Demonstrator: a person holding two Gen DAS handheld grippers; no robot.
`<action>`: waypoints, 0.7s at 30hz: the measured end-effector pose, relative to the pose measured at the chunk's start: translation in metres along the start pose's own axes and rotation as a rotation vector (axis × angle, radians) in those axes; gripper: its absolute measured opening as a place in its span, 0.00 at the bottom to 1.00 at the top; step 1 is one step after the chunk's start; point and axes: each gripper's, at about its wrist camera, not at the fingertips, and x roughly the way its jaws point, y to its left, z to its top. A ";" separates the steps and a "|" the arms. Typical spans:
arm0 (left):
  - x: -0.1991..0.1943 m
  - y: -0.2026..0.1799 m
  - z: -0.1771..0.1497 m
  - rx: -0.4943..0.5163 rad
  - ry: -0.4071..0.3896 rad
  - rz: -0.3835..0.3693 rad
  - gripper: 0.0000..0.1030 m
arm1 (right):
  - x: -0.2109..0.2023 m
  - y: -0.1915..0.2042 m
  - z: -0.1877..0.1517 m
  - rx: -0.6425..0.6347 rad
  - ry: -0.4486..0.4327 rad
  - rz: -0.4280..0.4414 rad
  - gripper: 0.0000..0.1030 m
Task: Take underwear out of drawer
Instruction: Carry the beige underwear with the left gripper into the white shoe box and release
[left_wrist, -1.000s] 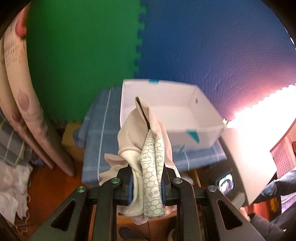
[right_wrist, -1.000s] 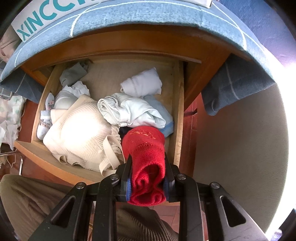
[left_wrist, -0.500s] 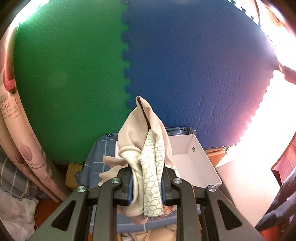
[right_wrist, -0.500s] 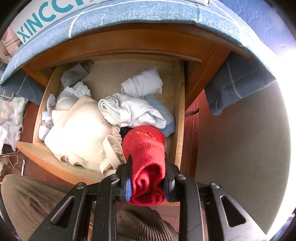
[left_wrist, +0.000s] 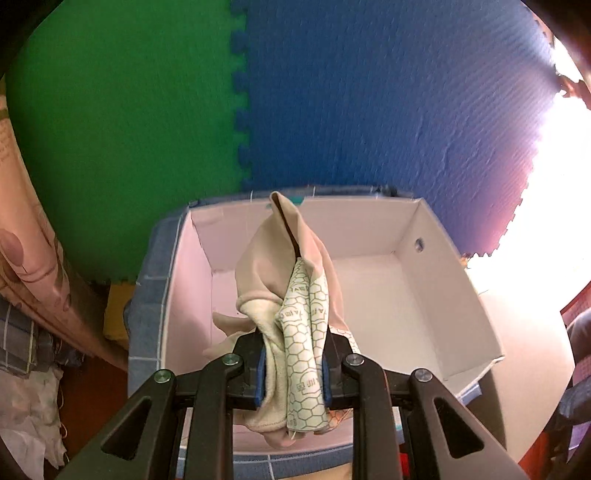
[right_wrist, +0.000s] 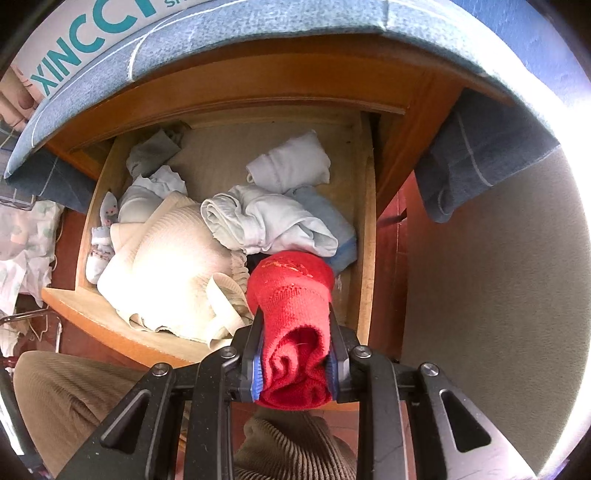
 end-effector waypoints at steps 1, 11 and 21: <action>0.004 -0.001 -0.001 -0.007 0.011 -0.002 0.21 | 0.001 0.000 0.000 0.001 0.001 0.003 0.23; 0.035 -0.004 -0.018 -0.034 0.086 0.052 0.24 | 0.002 -0.004 0.001 0.017 0.013 0.027 0.23; 0.028 -0.006 -0.020 -0.028 0.048 0.095 0.47 | 0.003 -0.003 0.000 0.013 0.012 0.023 0.23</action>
